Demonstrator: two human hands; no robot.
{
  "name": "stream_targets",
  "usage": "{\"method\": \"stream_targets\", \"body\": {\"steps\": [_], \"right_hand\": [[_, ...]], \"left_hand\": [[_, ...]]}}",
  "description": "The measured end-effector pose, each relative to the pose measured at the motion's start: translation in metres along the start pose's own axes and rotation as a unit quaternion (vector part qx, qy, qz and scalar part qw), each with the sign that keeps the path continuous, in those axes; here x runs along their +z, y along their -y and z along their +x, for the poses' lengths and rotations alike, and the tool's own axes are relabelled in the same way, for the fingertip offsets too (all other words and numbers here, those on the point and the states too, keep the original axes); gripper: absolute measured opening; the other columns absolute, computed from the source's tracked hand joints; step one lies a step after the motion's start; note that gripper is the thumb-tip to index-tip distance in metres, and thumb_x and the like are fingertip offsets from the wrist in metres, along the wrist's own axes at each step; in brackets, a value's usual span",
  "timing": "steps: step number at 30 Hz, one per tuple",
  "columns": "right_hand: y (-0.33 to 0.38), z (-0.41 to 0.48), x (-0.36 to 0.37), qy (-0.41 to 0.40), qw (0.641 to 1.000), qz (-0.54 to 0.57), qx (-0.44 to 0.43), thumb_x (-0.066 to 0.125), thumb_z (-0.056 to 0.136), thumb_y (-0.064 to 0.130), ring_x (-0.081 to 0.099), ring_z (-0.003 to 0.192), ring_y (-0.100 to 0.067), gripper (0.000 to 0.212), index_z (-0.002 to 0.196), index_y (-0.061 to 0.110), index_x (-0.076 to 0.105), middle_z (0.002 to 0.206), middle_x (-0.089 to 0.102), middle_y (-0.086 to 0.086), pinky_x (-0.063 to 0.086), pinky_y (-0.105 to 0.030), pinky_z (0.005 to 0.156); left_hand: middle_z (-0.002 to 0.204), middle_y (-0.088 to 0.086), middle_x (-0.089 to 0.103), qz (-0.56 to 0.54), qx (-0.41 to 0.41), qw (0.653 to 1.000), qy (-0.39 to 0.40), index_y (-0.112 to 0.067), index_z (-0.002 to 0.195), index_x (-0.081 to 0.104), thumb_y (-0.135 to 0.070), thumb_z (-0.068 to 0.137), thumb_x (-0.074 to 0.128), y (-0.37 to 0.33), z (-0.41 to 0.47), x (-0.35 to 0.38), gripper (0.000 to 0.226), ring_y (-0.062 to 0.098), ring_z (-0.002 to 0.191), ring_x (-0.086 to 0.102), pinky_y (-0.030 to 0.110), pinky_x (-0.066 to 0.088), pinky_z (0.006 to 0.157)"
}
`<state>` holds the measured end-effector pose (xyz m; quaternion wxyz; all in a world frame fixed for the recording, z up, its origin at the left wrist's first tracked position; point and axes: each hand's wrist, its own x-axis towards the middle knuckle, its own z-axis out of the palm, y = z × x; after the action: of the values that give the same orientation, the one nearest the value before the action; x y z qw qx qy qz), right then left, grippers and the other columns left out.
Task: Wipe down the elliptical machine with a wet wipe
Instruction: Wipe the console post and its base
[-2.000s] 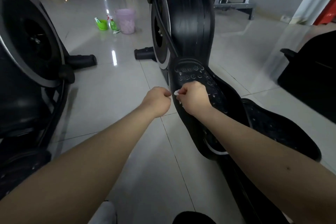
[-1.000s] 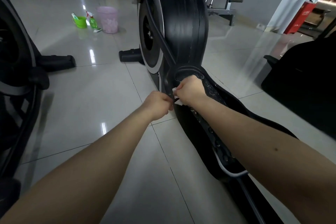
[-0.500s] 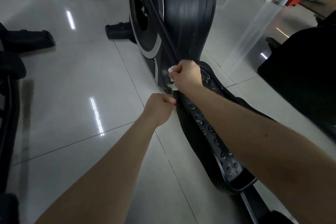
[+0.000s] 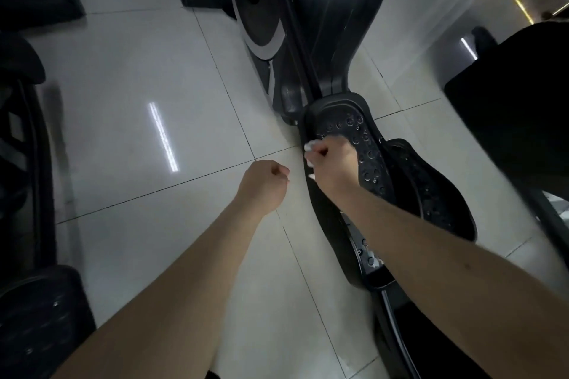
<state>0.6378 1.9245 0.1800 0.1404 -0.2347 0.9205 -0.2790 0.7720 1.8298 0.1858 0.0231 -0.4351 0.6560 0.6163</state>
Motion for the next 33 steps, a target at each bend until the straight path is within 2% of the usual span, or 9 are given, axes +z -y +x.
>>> {"method": "stream_targets", "body": {"steps": [6,10,15,17,19,23,28,30,33], "right_hand": [[0.058,0.052,-0.007,0.018,0.965,-0.22,-0.139,0.065,0.093,0.003,0.052,0.11,-0.02,0.014,0.099,0.014,0.072,0.116,0.056,-0.003,0.051,-0.035,0.075],[0.046,0.007,-0.012,0.201,0.839,-0.449,-0.233,0.057,0.093,-0.003,0.05,0.119,-0.023,0.032,0.123,0.008,0.062,0.128,0.051,-0.008,0.054,-0.035,0.092],[0.025,-0.058,-0.032,0.386,0.709,-0.514,-0.292,0.065,0.087,-0.001,0.044,0.118,-0.025,0.031,0.117,0.006,0.063,0.121,0.052,-0.008,0.051,-0.037,0.092],[0.026,-0.056,-0.042,0.406,0.685,-0.511,-0.323,0.065,0.09,-0.001,0.048,0.111,-0.025,0.019,0.107,0.005,0.067,0.112,0.056,-0.008,0.051,-0.038,0.087],[0.038,-0.033,-0.043,0.373,0.712,-0.506,-0.314,0.067,0.091,0.001,0.05,0.105,-0.023,0.011,0.101,0.004,0.068,0.106,0.056,-0.007,0.054,-0.038,0.087],[0.078,0.028,-0.028,0.265,0.797,-0.48,-0.253,0.066,0.089,-0.002,0.049,0.118,-0.028,0.03,0.118,0.005,0.065,0.119,0.054,-0.01,0.051,-0.039,0.097],[0.062,-0.016,-0.036,0.342,0.782,-0.469,-0.227,0.064,0.088,-0.006,0.045,0.122,-0.023,0.038,0.123,0.01,0.065,0.122,0.055,-0.005,0.046,-0.035,0.103],[0.054,-0.026,-0.047,0.351,0.837,-0.382,-0.174,0.062,0.09,-0.007,0.051,0.114,-0.019,0.031,0.111,0.013,0.07,0.11,0.055,0.001,0.046,-0.024,0.089],[0.062,-0.017,-0.064,0.264,0.926,-0.267,-0.036,0.06,0.095,-0.002,0.054,0.094,-0.006,0.018,0.097,0.012,0.071,0.099,0.051,0.012,0.044,-0.015,0.076]], "left_hand": [[0.082,-0.005,0.07,-0.026,-0.032,0.999,-0.007,-0.021,0.092,0.071,-0.002,0.09,0.049,-0.021,-0.003,-0.026,0.029,0.022,0.073,0.066,0.024,0.048,0.063],[0.075,0.005,0.062,-0.023,-0.037,0.999,0.009,-0.024,0.076,0.063,-0.005,0.078,0.046,-0.024,-0.007,-0.037,0.025,0.025,0.064,0.049,0.029,0.042,0.063],[0.078,0.003,0.047,-0.003,-0.047,0.998,0.043,-0.024,0.083,0.05,-0.011,0.067,0.043,-0.03,-0.019,-0.048,0.022,0.016,0.07,0.044,0.032,0.034,0.067],[0.079,0.002,0.047,0.004,-0.049,0.998,0.05,-0.023,0.085,0.049,-0.016,0.06,0.035,-0.034,-0.019,-0.053,0.029,0.017,0.07,0.043,0.032,0.033,0.069],[0.079,0.003,0.047,0.016,-0.051,0.997,0.052,-0.022,0.084,0.049,-0.018,0.059,0.032,-0.037,-0.02,-0.056,0.03,0.018,0.071,0.042,0.033,0.033,0.068],[0.078,0.001,0.043,0.043,-0.037,0.997,0.061,-0.023,0.077,0.047,-0.018,0.062,0.035,-0.046,-0.017,-0.059,0.02,0.018,0.069,0.037,0.031,0.03,0.062],[0.078,0.004,0.049,0.004,-0.049,0.997,0.063,-0.022,0.079,0.051,-0.019,0.061,0.034,-0.06,-0.009,-0.07,0.025,0.019,0.068,0.044,0.032,0.035,0.063],[0.08,0.007,0.054,0.005,-0.044,0.997,0.063,-0.022,0.081,0.053,-0.02,0.068,0.036,-0.067,-0.005,-0.077,0.022,0.024,0.071,0.048,0.033,0.043,0.064],[0.079,0.005,0.052,0.032,-0.032,0.997,0.065,-0.022,0.083,0.052,-0.015,0.076,0.039,-0.08,0.0,-0.08,0.016,0.025,0.076,0.049,0.031,0.042,0.07]]}}
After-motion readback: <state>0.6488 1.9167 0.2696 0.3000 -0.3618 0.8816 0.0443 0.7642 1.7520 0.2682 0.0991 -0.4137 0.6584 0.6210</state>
